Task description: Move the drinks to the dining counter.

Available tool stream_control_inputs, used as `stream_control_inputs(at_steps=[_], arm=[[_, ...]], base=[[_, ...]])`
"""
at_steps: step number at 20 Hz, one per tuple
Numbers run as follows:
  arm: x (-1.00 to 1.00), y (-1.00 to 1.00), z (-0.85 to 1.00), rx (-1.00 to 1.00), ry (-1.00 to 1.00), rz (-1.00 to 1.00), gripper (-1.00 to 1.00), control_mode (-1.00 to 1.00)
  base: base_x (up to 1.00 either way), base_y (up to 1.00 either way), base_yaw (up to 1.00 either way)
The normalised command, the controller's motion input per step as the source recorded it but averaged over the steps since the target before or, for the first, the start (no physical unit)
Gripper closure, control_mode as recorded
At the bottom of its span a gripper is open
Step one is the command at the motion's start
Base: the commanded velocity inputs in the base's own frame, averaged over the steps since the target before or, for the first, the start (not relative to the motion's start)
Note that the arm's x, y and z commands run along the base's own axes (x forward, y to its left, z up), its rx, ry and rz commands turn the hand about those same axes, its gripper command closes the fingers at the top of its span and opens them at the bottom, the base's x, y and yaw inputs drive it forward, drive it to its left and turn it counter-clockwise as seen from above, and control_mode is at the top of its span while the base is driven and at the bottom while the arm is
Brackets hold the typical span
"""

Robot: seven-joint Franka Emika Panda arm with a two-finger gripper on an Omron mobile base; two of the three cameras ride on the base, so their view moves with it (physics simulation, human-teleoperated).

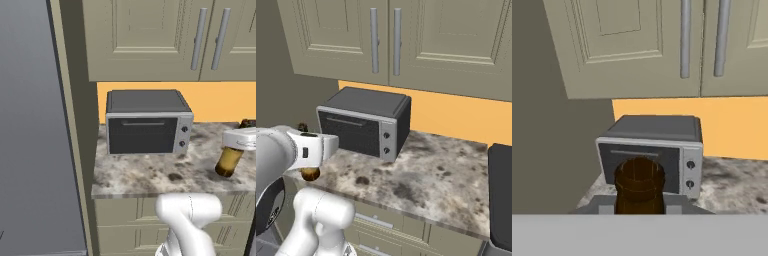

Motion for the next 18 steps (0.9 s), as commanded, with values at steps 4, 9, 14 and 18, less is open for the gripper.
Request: stream_control_inputs(at_steps=[4,9,14,18], arm=[[0.0,0.0,0.0,0.0,0.0,0.0,1.0,1.0],[0.0,0.0,0.0,0.0,0.0,0.0,1.0,1.0],[0.0,0.0,0.0,0.0,0.0,0.0,1.0,1.0],[0.0,0.0,0.0,0.0,0.0,0.0,1.0,1.0]], base=[[-0.01,0.1,-0.44],[0.0,0.0,-0.99],[0.0,0.0,-1.0],[0.0,0.0,-1.0]])
